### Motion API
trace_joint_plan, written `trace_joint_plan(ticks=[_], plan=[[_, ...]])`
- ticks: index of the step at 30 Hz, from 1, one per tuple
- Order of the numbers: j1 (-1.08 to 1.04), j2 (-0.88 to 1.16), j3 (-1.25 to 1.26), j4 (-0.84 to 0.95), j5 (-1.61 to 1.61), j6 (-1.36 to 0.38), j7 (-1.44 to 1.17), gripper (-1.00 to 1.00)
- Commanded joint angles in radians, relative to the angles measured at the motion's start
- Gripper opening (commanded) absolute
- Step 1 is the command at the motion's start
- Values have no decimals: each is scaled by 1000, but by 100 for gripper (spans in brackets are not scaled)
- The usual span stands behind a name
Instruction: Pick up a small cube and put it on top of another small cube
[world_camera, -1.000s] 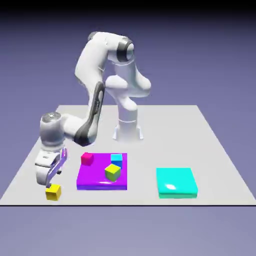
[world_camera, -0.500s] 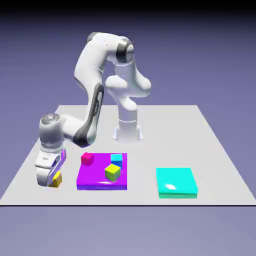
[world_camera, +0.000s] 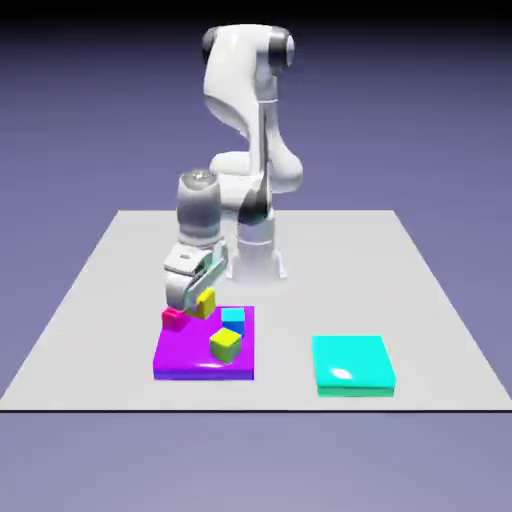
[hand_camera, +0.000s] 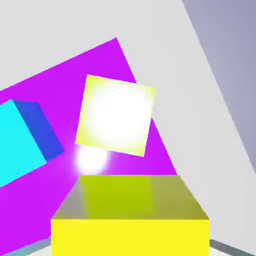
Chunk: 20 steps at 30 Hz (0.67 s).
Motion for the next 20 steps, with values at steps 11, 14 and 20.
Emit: trace_joint_plan(ticks=[11, 14, 20], plan=[[48, 6, 15, -182, -87, 175, 225, -100], [45, 37, 13, -187, -92, 212, 229, 100], [63, -175, 25, -148, -58, -39, 206, 100]])
